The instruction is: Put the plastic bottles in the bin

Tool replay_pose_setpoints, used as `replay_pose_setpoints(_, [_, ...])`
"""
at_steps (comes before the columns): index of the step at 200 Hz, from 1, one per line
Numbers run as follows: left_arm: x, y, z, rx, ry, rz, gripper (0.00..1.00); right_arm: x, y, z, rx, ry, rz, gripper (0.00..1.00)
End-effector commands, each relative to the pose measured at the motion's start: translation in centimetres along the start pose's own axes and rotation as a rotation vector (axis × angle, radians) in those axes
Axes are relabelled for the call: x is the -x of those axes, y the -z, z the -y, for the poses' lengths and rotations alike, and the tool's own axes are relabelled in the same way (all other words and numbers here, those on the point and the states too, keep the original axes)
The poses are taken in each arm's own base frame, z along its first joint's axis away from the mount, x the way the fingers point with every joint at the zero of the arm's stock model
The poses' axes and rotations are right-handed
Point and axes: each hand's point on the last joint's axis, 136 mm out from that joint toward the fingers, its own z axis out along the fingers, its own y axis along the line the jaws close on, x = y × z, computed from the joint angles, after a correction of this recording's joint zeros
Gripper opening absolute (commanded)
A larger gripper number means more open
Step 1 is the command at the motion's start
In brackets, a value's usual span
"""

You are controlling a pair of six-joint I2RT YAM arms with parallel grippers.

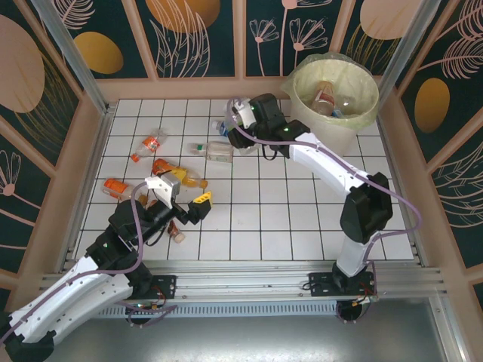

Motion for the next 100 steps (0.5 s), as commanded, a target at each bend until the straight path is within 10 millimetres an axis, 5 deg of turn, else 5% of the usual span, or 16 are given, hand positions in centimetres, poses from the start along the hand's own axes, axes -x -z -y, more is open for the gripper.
replay_pose_setpoints(1, [0.4, -0.1, 0.2, -0.008, -0.003, 0.028, 0.99, 5.0, 3.6, 0.7, -0.076, 0.002, 0.192, 0.53])
replay_pose_setpoints(61, [0.2, -0.2, 0.8, -0.045, 0.003, 0.021, 0.99, 10.8, 8.9, 4.7, -0.261, 0.029, 0.341, 0.55])
replay_pose_setpoints(95, [-0.5, -0.8, 1.9, -0.111, 0.024, 0.003, 0.99, 12.8, 11.8, 8.0, -0.347, 0.006, 0.375, 0.55])
replay_pose_setpoints(100, [-0.6, -0.9, 2.2, -0.126, 0.028, 0.001, 0.99, 12.9, 12.6, 9.8, -0.382, -0.014, 0.379, 0.55])
